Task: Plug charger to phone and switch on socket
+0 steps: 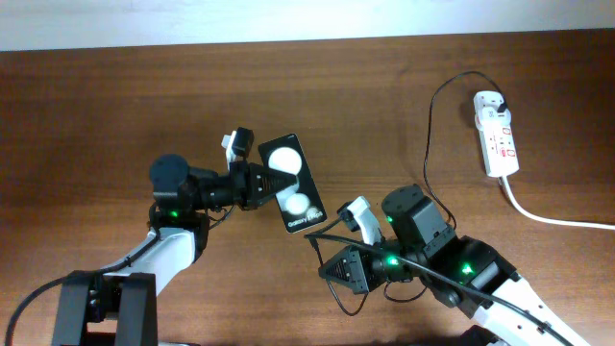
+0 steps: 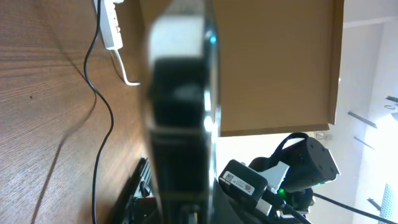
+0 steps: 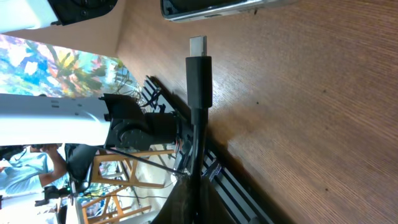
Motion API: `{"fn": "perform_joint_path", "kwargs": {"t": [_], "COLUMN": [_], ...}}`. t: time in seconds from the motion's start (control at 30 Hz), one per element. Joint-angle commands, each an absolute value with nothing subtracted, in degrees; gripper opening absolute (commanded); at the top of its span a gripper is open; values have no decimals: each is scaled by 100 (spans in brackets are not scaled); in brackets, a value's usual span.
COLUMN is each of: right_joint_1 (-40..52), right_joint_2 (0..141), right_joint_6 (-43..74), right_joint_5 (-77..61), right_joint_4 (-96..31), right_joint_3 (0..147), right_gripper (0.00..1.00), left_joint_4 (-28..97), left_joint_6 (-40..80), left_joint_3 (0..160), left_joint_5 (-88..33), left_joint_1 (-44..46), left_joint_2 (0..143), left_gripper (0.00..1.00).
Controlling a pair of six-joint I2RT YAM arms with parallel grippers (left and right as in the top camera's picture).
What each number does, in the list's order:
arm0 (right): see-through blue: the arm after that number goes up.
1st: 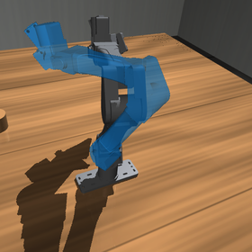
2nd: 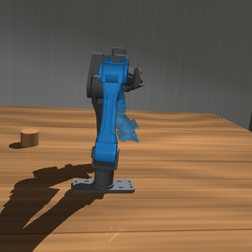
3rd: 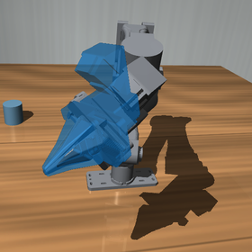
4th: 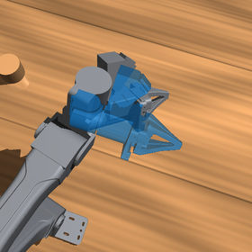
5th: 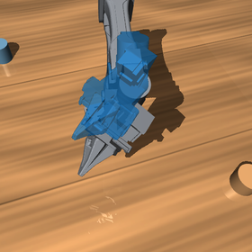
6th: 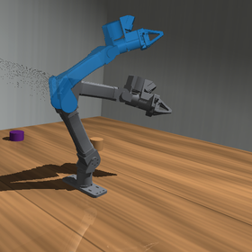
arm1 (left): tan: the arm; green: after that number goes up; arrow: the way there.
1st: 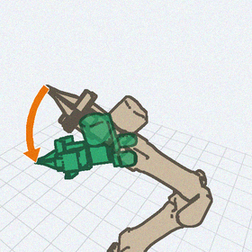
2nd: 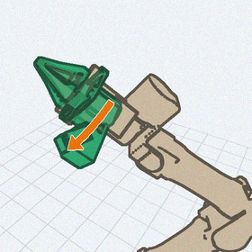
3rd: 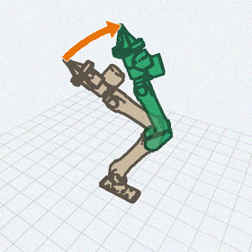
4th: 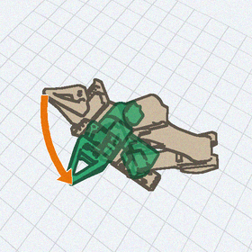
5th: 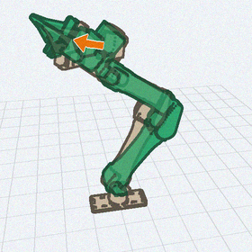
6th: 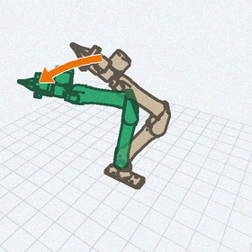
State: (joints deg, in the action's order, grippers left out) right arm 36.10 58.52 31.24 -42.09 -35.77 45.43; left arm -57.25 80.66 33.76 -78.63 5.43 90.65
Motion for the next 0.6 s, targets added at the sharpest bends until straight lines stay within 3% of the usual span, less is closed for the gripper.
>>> {"fn": "perform_joint_path", "kwargs": {"t": [0.0, 0.57], "right_joint_1": [3647, 3647], "right_joint_2": [5861, 5931], "right_joint_6": [3050, 3192], "right_joint_5": [-4047, -4023], "right_joint_4": [-3507, -3356], "right_joint_3": [4606, 4606], "right_gripper": [4, 4], "left_joint_4": [-5780, -5782], "left_joint_6": [8099, 8440], "left_joint_3": [3472, 3472], "left_joint_5": [-7867, -7972], "left_joint_1": [519, 519], "left_joint_2": [9004, 9004], "left_gripper": [0, 0]}}
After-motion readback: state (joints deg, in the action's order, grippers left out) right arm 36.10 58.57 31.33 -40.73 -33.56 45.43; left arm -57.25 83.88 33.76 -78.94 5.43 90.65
